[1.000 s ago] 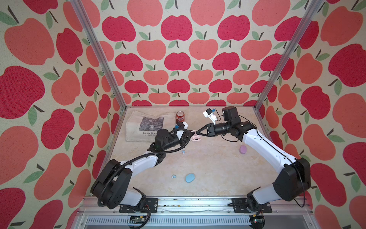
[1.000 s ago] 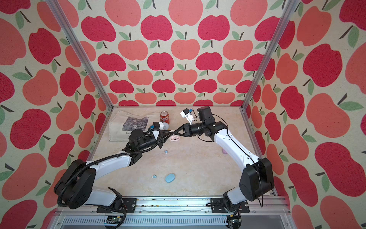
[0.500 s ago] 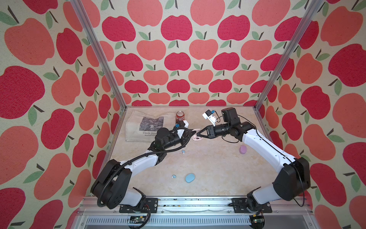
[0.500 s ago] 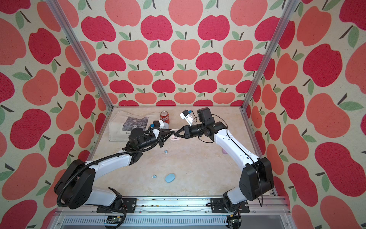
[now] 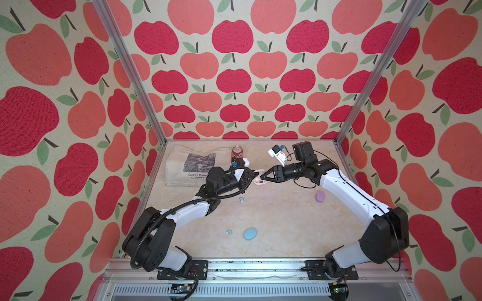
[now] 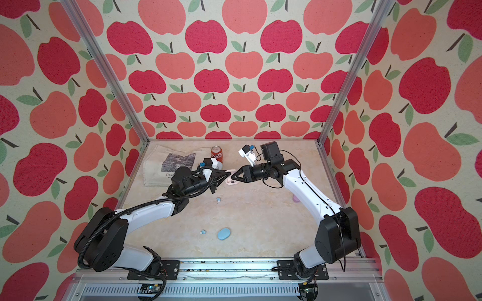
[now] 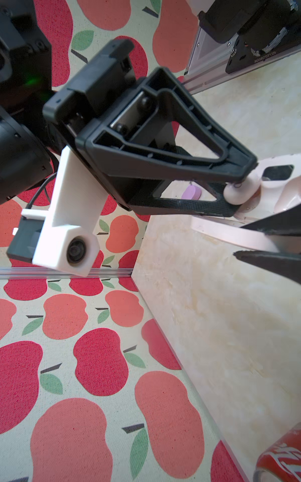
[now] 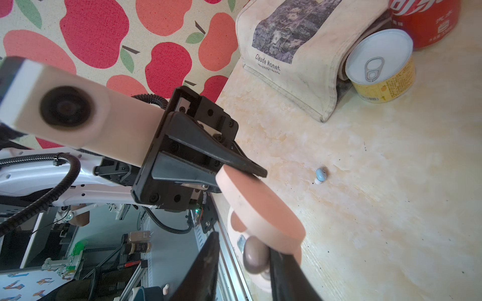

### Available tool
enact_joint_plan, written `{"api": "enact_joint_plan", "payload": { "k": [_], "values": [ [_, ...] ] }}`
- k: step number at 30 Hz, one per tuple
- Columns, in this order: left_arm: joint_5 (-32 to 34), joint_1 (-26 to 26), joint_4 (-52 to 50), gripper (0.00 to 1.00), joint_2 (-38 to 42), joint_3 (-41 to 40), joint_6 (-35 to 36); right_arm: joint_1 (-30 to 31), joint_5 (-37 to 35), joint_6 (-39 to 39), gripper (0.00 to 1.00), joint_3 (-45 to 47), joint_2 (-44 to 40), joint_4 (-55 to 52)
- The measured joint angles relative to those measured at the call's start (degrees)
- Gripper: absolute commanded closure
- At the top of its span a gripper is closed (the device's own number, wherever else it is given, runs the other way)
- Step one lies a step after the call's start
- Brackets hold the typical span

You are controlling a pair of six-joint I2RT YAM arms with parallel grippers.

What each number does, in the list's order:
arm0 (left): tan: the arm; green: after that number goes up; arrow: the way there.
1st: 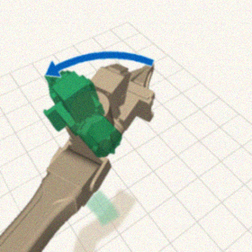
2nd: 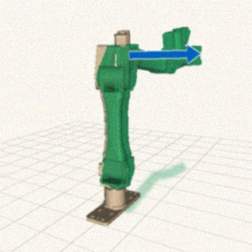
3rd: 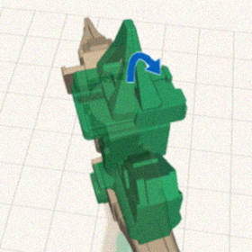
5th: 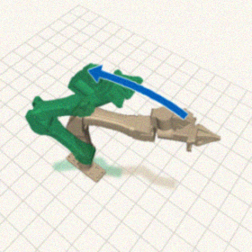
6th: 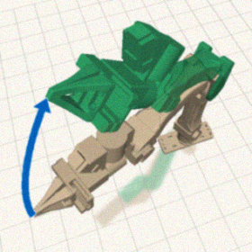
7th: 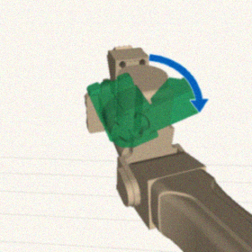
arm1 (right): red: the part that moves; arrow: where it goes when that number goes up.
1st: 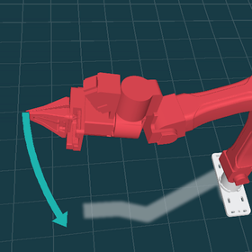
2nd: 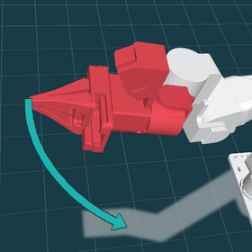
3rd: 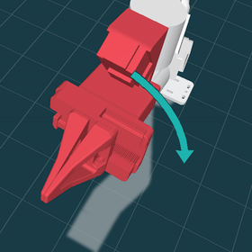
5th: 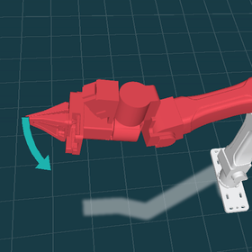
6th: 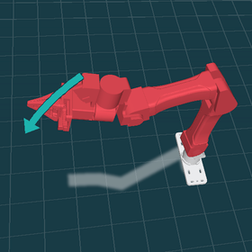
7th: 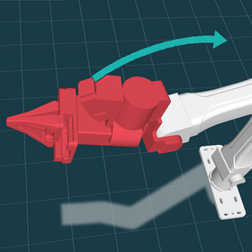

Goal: Insert wireless bluetooth earbuds into charging case
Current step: Insert the wireless bluetooth earbud into the charging case.

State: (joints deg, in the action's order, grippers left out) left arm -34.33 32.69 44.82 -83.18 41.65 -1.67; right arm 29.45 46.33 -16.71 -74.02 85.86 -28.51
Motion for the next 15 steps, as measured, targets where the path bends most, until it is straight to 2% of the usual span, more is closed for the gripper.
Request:
{"api": "enact_joint_plan", "payload": {
  "k": [15],
  "values": [
    [0.76, 1.95, 1.31, 1.0, -1.09, 2.64, 0.0, -3.13, -8.0, -0.96, 0.57, -2.23, -4.24, -1.55]
  ]
}}
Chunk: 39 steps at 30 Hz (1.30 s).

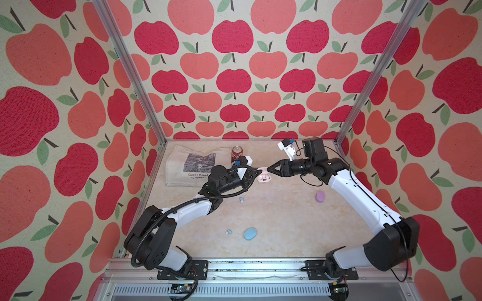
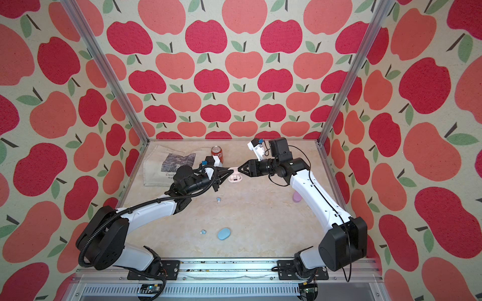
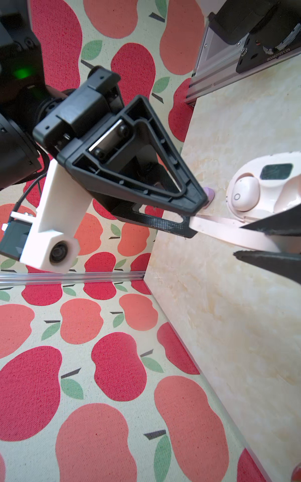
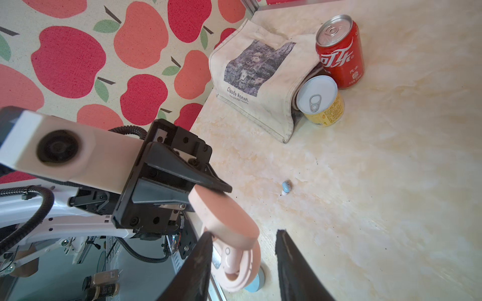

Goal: Insert wireless bluetooth earbuds into charging case
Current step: Insert the wireless bluetooth earbud into the charging case, then place the charging case at the center of the table.

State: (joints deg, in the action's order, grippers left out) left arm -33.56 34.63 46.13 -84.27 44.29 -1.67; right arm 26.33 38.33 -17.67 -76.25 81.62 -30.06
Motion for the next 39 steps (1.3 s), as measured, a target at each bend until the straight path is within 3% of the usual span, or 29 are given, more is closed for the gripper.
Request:
{"api": "enact_joint_plan", "payload": {
  "k": [7, 12, 17, 21, 28, 35, 39],
  "values": [
    [0.2, 1.46, -0.52, 1.0, -1.53, 0.37, 1.18, -0.68, -3.63, -1.79, 0.56, 0.15, -1.9, 0.46],
    [1.01, 3.54, -1.77, 1.0, -4.59, 1.9, 5.9, -5.05, -12.13, -6.69, 0.54, 3.48, -7.28, 2.71],
    [2.51, 8.66, -2.03, 1.0, -13.29, 5.55, 11.5, -10.49, -23.5, -11.41, 0.54, 6.75, -7.76, -0.52],
    [4.66, 12.11, -0.28, 1.0, -23.47, 9.25, 12.09, -12.02, -28.74, -14.21, 0.55, 11.04, -5.4, -3.02],
    [6.78, 14.73, 0.9, 0.96, -36.79, 15.96, 10.08, -12.11, -31.21, -16.72, 0.55, 15.76, -0.7, -4.72],
    [7.3, 14.62, 1.77, 0.79, -38.64, 17.53, 7.63, -12.11, -31.93, -17.2, 0.56, 17.14, 2.43, -4.31],
    [7.04, 14.49, 2.84, 0.75, -39.56, 18.14, 6.71, -12.09, -32.11, -17.35, 0.56, 17.14, 4.66, -4.11]
  ]
}}
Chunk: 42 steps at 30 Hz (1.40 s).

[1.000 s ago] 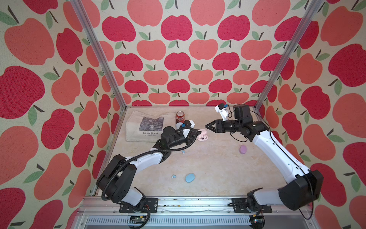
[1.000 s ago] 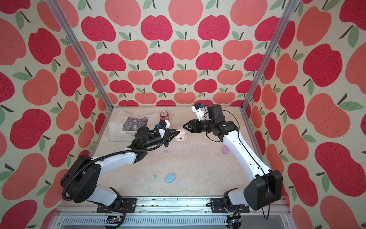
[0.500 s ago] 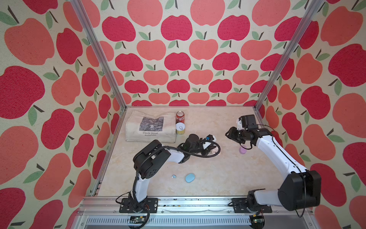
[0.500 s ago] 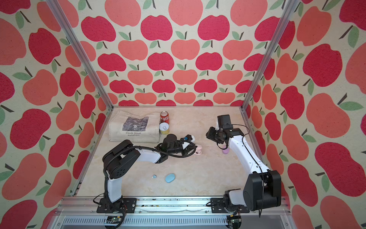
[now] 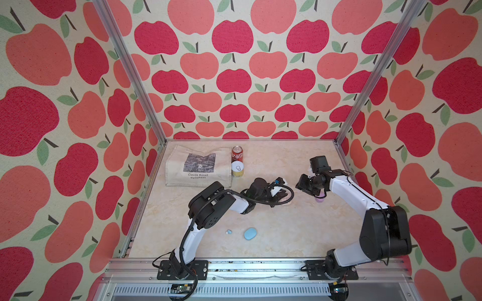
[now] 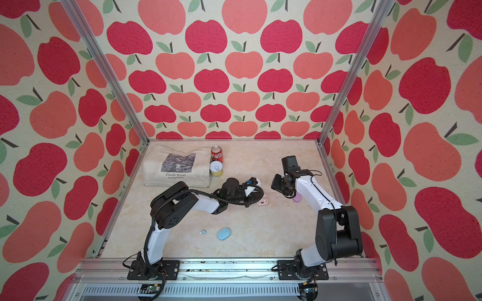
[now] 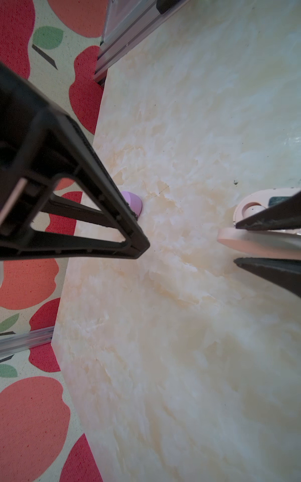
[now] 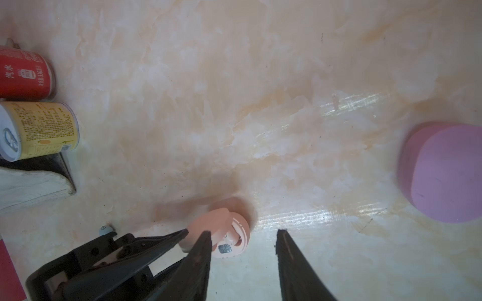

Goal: Insert wireless bluetooth earbuds into charging case
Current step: Place the charging case at the center of the table, then close the charging case at the center of the table.

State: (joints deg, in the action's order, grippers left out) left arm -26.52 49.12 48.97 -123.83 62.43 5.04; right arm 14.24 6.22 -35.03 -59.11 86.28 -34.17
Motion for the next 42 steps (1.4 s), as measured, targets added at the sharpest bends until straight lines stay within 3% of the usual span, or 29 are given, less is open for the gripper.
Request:
{"api": "enact_joint_plan", "payload": {
  "k": [6, 10, 13, 19, 26, 37, 39, 40, 42],
  "values": [
    [-0.48, -0.02, 0.31, 0.72, -0.94, 0.09, -1.09, 0.0, -0.22, 0.0, 0.56, 0.0, 2.12, 0.22],
    [-0.24, -0.48, 1.79, 0.63, 0.76, -2.56, -1.25, 0.02, -0.22, 0.09, 0.56, -0.72, 3.8, 0.15],
    [0.7, -1.46, 1.97, 0.53, 6.32, -7.61, -1.11, 0.83, -0.46, 0.92, 0.52, -3.37, 6.08, 0.0],
    [3.85, -3.48, 1.01, 0.25, 26.86, -15.98, -0.55, 4.85, -0.66, 5.64, 0.43, -8.11, 10.47, 0.92],
    [7.69, -3.56, -6.05, 0.22, 45.48, -23.04, -0.57, 8.0, -1.86, 10.14, 0.44, -7.8, 12.83, 1.2],
    [14.73, -5.4, -16.13, 0.21, 55.41, -27.23, 0.04, 12.28, -4.68, 10.95, 0.46, 2.16, 5.6, 1.42],
    [16.17, -5.77, -17.49, 0.15, 57.33, -27.47, 0.02, 12.39, -5.27, 10.95, 0.46, 3.67, 2.67, 1.16],
    [17.11, -6.01, -18.27, 0.01, 58.64, -27.63, 0.0, 12.41, -5.44, 10.97, 0.46, 4.22, 0.87, 1.01],
    [19.32, -6.6, -20.85, 0.01, 61.86, -27.76, -1.27, 12.87, -5.97, 10.97, 0.47, 4.66, -2.49, 0.48]
  ]
}}
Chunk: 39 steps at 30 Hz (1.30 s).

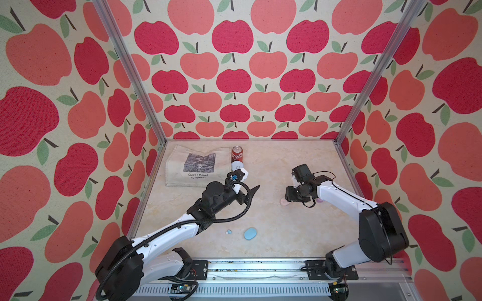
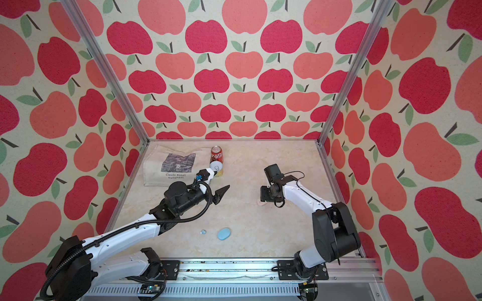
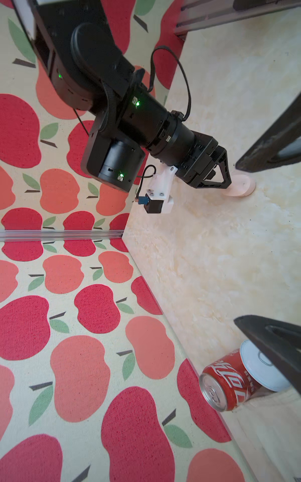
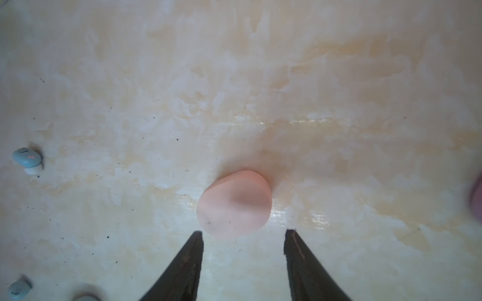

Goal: Insert wireless bluetooth earbuds into charging case
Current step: Close the charging case at the center of the table, then pick up the charging case from the bottom-center of the table.

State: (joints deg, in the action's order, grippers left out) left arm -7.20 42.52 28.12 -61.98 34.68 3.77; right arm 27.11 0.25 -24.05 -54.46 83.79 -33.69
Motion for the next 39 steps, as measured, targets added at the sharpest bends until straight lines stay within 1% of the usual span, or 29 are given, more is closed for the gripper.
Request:
{"api": "enact_joint_plan", "payload": {
  "k": [2, 4, 6, 9, 11, 13, 17, 19, 21, 22, 24, 25, 26, 30, 35, 39],
  "values": [
    [2.16, -0.98, -3.48, 0.01, 4.22, -0.02, -2.12, 1.66, -0.42, -0.02, 0.48, -0.02, -3.8, -1.03],
    [3.89, -2.25, -7.58, 0.01, 9.4, -0.04, -4.87, 4.98, -0.76, -0.59, 0.49, -0.55, -6.91, -2.67],
    [5.42, -3.43, -12.11, 0.01, 15.32, -0.13, -8.17, 9.86, -0.72, -1.42, 0.48, -1.75, -8.48, -4.48],
    [8.09, -4.9, -18.58, 0.01, 25.38, -0.81, -14.1, 17.99, 0.87, -0.76, 0.47, -3.48, -8.11, -5.9],
    [10.19, -5.62, -23.19, 0.01, 33.16, -1.86, -18.1, 22.77, 2.82, 2.73, 0.46, -4.46, -6.67, -6.75],
    [11.61, -6.01, -26.6, 0.01, 39.23, -2.99, -20.79, 26.4, 5.2, 8.0, 0.46, -5.4, -4.72, -7.41],
    [14.08, -6.25, -33.86, 0.01, 47.82, -4.9, -24.17, 30.82, 8.41, 19.74, 0.46, -9.46, 0.76, -10.99],
    [15.26, -6.25, -37.09, 0.01, 49.92, -5.09, -25.33, 31.69, 8.04, 22.27, 0.46, -13.55, 4.52, -13.44],
    [16.15, -6.25, -39.67, 0.01, 51.23, -5.09, -25.9, 31.87, 7.21, 22.32, 0.45, -17.99, 8.31, -15.41],
    [16.74, -6.25, -40.76, 0.01, 51.71, -5.09, -26.29, 31.87, 6.56, 21.14, 0.44, -19.98, 10.08, -16.0],
    [17.64, -6.25, -42.45, 0.01, 52.22, -5.09, -26.67, 31.87, 5.62, 16.72, 0.42, -23.1, 12.92, -17.99],
    [18.12, -6.25, -43.1, 0.01, 52.28, -5.09, -26.69, 31.89, 5.14, 13.22, 0.32, -24.13, 13.99, -18.82],
    [18.49, -6.25, -43.56, 0.01, 52.24, -5.09, -26.71, 32.02, 4.9, 9.64, 0.3, -24.35, 14.6, -18.91],
    [19.26, -6.25, -44.63, 0.01, 51.89, -5.09, -26.75, 32.65, 4.11, -7.76, 0.3, -21.86, 13.53, -16.87],
    [19.28, -6.25, -44.85, 0.01, 49.64, -5.11, -26.69, 32.89, 3.43, -34.29, 0.3, -15.17, 9.16, -11.5],
    [19.32, -6.25, -45.18, 0.01, 48.85, -5.11, -26.88, 35.17, 2.78, -51.65, 0.3, -13.53, 9.62, -9.14]
  ]
}}
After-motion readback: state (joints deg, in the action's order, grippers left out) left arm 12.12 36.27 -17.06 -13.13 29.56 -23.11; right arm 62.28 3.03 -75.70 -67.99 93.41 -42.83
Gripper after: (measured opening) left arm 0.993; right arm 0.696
